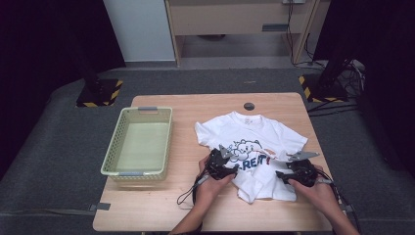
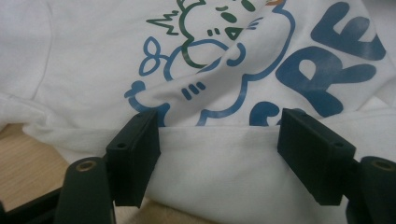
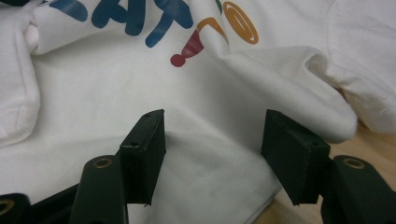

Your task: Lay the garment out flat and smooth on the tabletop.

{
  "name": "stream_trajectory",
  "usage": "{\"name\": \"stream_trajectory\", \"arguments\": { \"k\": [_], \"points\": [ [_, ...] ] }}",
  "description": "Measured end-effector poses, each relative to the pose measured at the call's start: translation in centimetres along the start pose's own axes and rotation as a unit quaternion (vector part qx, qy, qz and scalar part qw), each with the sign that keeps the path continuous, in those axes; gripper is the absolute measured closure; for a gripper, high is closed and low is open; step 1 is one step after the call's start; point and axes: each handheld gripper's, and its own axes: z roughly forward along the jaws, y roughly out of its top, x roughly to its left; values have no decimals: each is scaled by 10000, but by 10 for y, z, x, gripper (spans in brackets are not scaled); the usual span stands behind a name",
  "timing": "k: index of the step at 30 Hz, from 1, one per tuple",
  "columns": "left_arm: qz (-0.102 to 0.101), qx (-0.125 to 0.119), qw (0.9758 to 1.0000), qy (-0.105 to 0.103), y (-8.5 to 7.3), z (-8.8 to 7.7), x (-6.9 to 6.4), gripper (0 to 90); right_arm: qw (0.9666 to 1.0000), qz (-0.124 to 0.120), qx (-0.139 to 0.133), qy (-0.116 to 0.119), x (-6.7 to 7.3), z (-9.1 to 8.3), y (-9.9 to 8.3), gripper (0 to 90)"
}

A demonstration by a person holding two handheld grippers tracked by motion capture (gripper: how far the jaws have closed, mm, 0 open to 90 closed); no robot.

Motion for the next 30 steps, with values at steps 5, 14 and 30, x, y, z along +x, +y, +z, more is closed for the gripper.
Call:
{"name": "stream_trajectory", "arguments": {
  "k": [5,14,30],
  "points": [
    [-37,28,10000,1,5,0,-4,297,9999,4,103,-109,-6,0,10,420],
    [349,-261,9981,-446,15,-32,-45,296,10000,5,-41,-28,20,-45,-26,592],
    [564,-238,9938,-933,17,-20,-90,334,9998,156,132,15,32,-46,-46,569]
  ]
}}
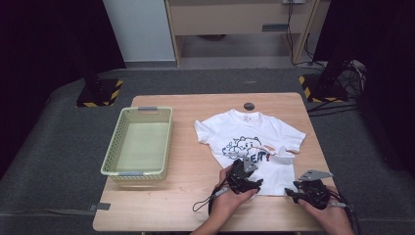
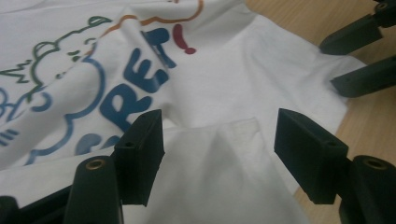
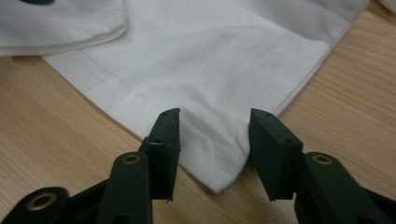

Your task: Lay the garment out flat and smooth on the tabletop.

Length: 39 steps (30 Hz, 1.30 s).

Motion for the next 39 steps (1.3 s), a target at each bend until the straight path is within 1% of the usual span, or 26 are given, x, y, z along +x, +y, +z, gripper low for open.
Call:
{"name": "stream_trajectory", "arguments": {
  "k": [2,4,5,7,11,14,15,16,17,18,20,21,24,29,33,36,39],
  "points": [
    [32,-3,10000,-63,1,5,-5,348,10000,-44,16,46,2,1,2,629],
    [73,41,9999,-115,3,10,-9,367,9999,-94,5,77,2,1,3,663],
    [65,47,9999,-133,3,13,-11,374,9999,-91,-4,92,3,2,3,670],
    [88,119,9998,-121,3,18,-11,419,9999,-93,1,106,3,2,3,677],
    [31,271,9996,-116,-1,28,-8,465,9999,-104,2,121,2,2,4,692],
    [94,290,9995,-54,-3,29,-8,545,9999,-98,-19,124,2,2,3,705],
    [114,295,9995,-57,-2,28,-8,592,9999,-101,-22,127,1,2,3,713],
    [115,295,9995,-89,-2,28,-7,656,9999,-110,-11,131,1,2,3,725],
    [124,322,9994,-102,-2,27,-6,686,9999,-117,-9,124,1,2,3,741],
    [144,325,9993,-130,-2,27,-4,739,9999,-121,-12,110,0,1,3,754],
    [128,301,9994,-142,-2,25,-2,798,9999,-115,-29,119,0,1,2,781],
    [138,273,9994,-149,-2,23,-1,821,9999,-114,-33,119,-1,1,2,797],
    [132,181,9996,-149,-1,12,2,844,9999,-133,-37,91,-2,0,2,814],
    [192,49,9998,-54,-1,-16,13,849,9999,-135,28,-26,-10,-3,0,823],
    [200,5,9998,64,-7,-38,24,849,9999,-74,34,-60,-15,-6,-3,825],
    [193,-11,9997,130,-13,-51,32,849,9999,-37,69,-66,-16,-8,-5,828],
    [217,1,9996,179,-20,-62,38,849,9999,-25,95,-42,-16,-13,-8,830]
  ]
}}
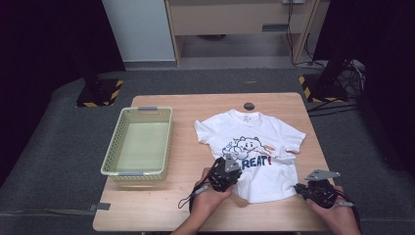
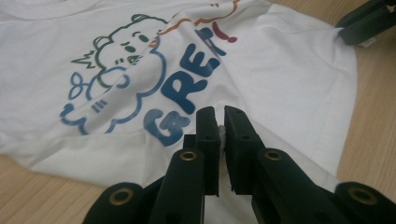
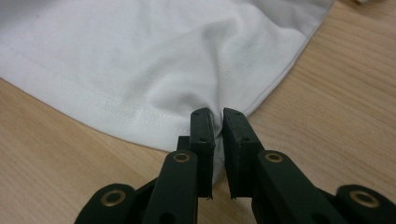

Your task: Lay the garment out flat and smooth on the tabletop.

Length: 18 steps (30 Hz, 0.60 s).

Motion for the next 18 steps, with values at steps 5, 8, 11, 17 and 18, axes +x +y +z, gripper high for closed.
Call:
{"name": "stream_trajectory", "arguments": {
  "k": [5,8,11,17,18],
  "points": [
    [78,53,10000,24,-14,-17,1,850,10000,-34,75,53,4,-12,-7,831],
    [121,62,9999,58,-24,-26,0,850,9998,-91,116,101,9,-18,-11,831],
    [93,88,9999,59,-36,-34,-2,852,9997,-168,139,136,14,-22,-13,831],
    [-1,124,9999,-19,-53,-44,-5,853,9994,-255,191,152,21,-24,-15,830],
    [-8,148,9999,-47,-56,-45,-6,853,9994,-226,211,160,21,-24,-16,830]
  ]
}}
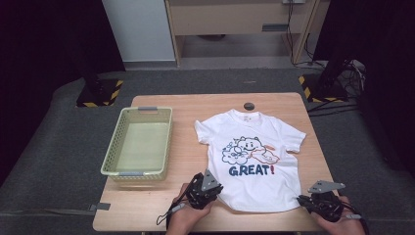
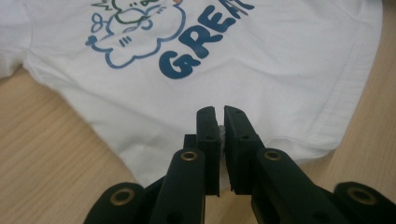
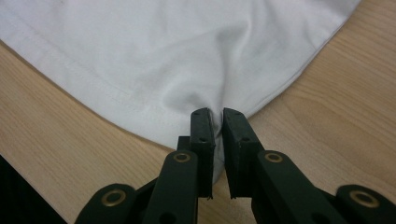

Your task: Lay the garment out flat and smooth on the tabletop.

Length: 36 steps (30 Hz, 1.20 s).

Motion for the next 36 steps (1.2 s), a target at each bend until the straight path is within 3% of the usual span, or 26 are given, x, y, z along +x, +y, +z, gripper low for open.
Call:
{"name": "stream_trajectory", "arguments": {
  "k": [12,23,25,28,32,36],
  "points": [
    [-54,1,9996,-276,-16,-7,-18,855,9999,70,112,-39,-1,-10,-12,829],
    [-61,-21,9996,-281,-22,-18,-24,852,9998,6,201,67,6,-18,-19,800],
    [-175,-81,9995,-242,-22,-20,-24,769,9997,28,218,65,6,-18,-19,697],
    [-179,-152,9997,-38,-19,-22,-23,523,9999,36,142,2,5,-21,-17,535],
    [-211,-133,9996,157,-14,-19,-13,357,9999,133,-57,-6,0,-25,-12,400],
    [-294,-86,9991,284,-8,-9,2,293,9997,113,-170,-142,-4,-23,-4,271]
  ]
}}
